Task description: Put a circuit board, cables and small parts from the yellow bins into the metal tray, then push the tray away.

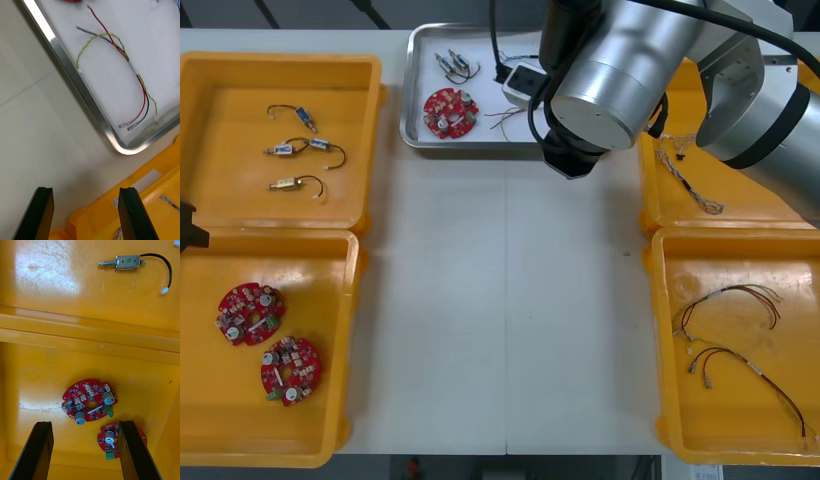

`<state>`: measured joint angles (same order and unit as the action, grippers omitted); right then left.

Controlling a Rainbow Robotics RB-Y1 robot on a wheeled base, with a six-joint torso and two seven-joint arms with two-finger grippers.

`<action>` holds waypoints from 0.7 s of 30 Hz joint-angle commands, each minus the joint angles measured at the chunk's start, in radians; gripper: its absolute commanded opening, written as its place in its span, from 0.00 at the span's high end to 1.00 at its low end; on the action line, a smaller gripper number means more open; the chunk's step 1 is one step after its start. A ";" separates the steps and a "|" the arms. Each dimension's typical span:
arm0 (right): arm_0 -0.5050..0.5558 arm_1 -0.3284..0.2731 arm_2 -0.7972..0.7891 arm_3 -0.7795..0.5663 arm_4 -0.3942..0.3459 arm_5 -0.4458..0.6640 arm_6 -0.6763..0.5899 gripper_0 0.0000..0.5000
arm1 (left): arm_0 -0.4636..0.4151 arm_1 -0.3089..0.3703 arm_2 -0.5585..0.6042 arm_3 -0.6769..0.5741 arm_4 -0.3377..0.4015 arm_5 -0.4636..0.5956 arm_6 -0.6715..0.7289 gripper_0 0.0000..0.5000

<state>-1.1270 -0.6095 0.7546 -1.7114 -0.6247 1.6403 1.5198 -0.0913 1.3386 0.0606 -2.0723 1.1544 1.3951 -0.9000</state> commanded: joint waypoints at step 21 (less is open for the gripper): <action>0.342 -0.360 -0.426 -0.258 -0.205 0.205 -0.509 0.00 | -0.024 0.047 0.001 -0.003 -0.010 0.007 -0.105 0.00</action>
<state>-0.8688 -0.8933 0.4384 -1.9004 -0.7966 1.8315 1.0826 -0.0913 1.3386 0.0606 -2.0716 1.1540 1.3951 -0.9001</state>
